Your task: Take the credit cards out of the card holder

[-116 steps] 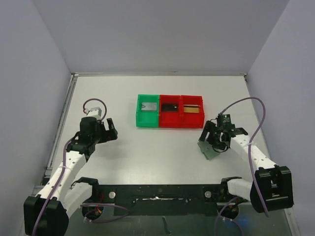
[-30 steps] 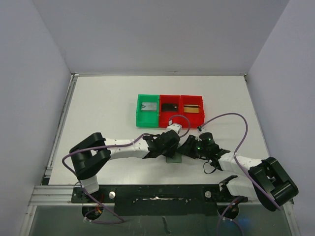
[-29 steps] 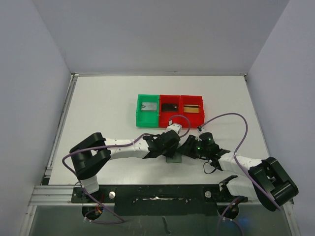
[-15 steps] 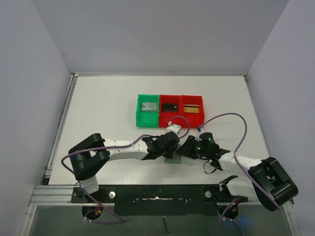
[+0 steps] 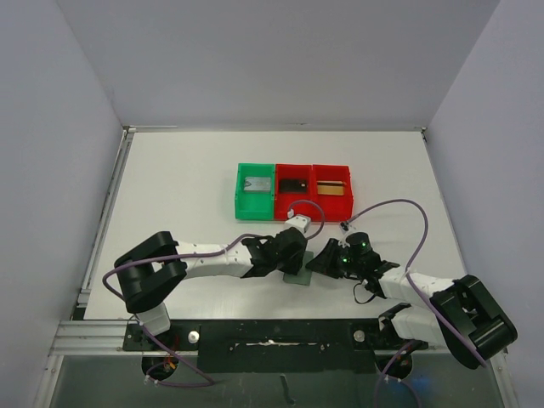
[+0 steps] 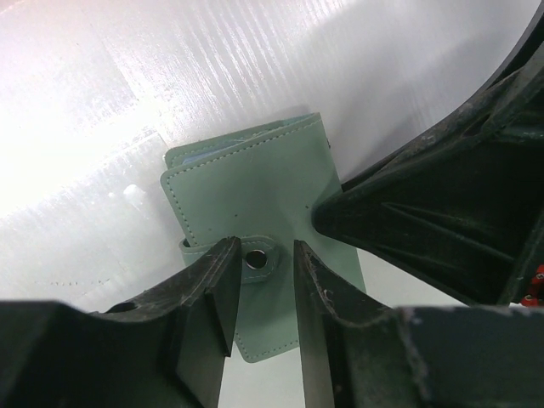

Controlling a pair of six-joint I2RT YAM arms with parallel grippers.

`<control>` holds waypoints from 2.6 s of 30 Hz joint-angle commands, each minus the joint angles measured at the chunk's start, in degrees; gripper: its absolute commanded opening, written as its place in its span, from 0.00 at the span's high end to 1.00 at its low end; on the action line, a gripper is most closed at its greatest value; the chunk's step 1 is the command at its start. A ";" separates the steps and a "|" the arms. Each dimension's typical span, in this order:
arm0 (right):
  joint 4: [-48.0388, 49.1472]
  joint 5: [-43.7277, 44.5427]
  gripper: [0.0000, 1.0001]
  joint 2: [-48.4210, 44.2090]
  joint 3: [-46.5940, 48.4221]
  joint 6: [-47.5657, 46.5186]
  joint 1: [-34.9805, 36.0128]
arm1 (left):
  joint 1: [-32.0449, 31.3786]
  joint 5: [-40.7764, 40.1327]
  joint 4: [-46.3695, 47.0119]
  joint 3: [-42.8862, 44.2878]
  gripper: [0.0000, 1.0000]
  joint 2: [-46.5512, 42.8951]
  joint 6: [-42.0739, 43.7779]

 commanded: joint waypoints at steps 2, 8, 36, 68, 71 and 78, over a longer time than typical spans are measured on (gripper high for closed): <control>2.65 -0.84 0.84 -0.73 -0.58 -0.07 -0.21 | 0.04 0.49 -0.90 0.35 0.68 -1.02 -0.02; 3.14 -0.83 0.85 -1.12 -0.52 0.62 -0.17 | -0.26 0.59 -4.28 2.18 0.64 -0.28 2.06; 0.62 -0.22 0.95 -0.78 0.43 0.14 -0.28 | -3.12 -17.45 -17.18 7.47 0.79 2.46 -0.48; -0.72 -1.13 0.98 0.13 1.56 -0.93 -0.32 | -0.06 -12.11 -9.63 1.76 0.70 -2.53 -3.68; -0.72 -1.25 0.98 0.13 1.51 -0.99 -0.30 | 0.63 -10.60 -6.38 0.01 0.72 -3.04 -3.66; -3.03 -1.86 0.93 0.45 3.15 -2.73 -0.37 | 2.71 -7.50 -1.62 -3.37 0.82 -4.44 -5.90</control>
